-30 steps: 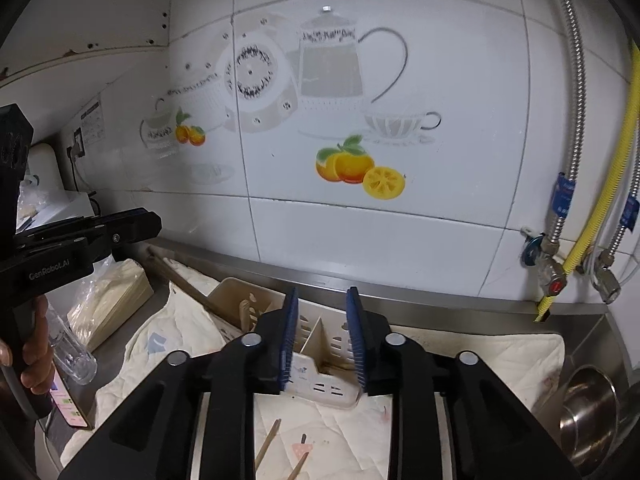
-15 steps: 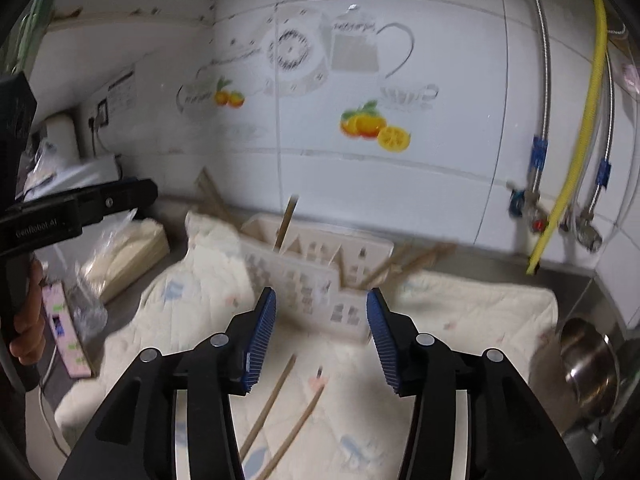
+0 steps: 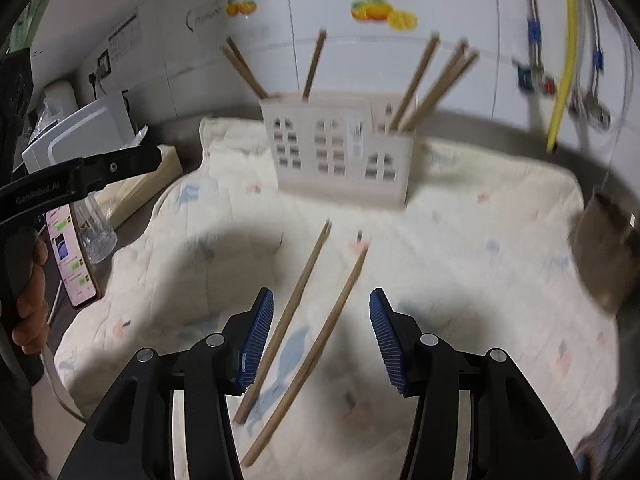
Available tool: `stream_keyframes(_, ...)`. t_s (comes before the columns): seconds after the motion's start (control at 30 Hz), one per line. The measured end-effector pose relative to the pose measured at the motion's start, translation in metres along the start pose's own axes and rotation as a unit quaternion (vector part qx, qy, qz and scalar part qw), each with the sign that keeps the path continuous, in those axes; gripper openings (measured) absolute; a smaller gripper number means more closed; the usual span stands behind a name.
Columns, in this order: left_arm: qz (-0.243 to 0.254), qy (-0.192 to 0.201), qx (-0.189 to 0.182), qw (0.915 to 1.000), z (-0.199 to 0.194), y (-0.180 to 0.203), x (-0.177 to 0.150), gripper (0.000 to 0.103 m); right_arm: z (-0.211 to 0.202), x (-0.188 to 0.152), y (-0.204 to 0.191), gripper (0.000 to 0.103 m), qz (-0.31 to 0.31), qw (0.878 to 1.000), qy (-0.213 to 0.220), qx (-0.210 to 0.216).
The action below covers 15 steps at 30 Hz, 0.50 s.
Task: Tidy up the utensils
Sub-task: 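Move both tools to the last chopsticks and close each on one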
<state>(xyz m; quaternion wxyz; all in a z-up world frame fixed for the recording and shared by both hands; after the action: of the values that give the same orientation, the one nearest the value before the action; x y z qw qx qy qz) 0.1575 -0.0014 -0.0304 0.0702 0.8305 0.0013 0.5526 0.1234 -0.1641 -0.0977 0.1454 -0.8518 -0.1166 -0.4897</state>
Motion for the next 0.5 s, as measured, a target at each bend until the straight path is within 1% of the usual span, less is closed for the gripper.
stream_keyframes(0.03,-0.004,-0.004,0.002,1.0,0.0,-0.002,-0.005,0.07,0.0,-0.008,-0.002,0.047,0.008,1.0,-0.006,0.001)
stream_keyframes(0.1,-0.01,-0.009,0.005,0.9999,0.001,-0.006,-0.012,0.07,0.0,-0.024,-0.007,0.041,0.018,1.0,-0.019,0.005)
stream_keyframes(0.13,-0.013,-0.012,0.006,0.9998,0.001,-0.007,-0.016,0.07,0.0,-0.031,-0.009,0.041,0.023,0.999,-0.024,0.004)
stream_keyframes(0.2,-0.015,-0.016,0.008,0.9997,0.002,-0.009,-0.021,0.07,-0.001,-0.043,-0.014,0.034,0.034,0.999,-0.037,0.005)
stream_keyframes(0.27,-0.018,-0.017,0.009,0.9997,0.002,-0.01,-0.025,0.07,-0.002,-0.054,-0.017,0.031,0.041,0.998,-0.046,0.001)
stream_keyframes(0.3,-0.021,-0.019,0.007,0.9996,0.002,-0.011,-0.027,0.07,-0.002,-0.056,-0.019,0.027,0.044,0.998,-0.05,0.003)
stream_keyframes(0.5,-0.022,-0.019,-0.002,0.9996,0.0,-0.01,-0.035,0.07,0.001,-0.073,-0.021,0.021,0.06,0.995,-0.072,-0.015)
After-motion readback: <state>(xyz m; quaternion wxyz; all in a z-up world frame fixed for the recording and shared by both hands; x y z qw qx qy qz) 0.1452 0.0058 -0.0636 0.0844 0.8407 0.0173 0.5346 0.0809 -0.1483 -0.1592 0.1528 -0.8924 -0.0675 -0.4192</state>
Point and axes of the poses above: each gripper's, at about its wrist camera, not at the fingertips, and z roughly the way its jaws point, y to its right, x to its top, the point moved 9 cm from there along z, roughly the way its jaws point, and after that the axes turned 14 degrees about y, right-handed, at the moved point
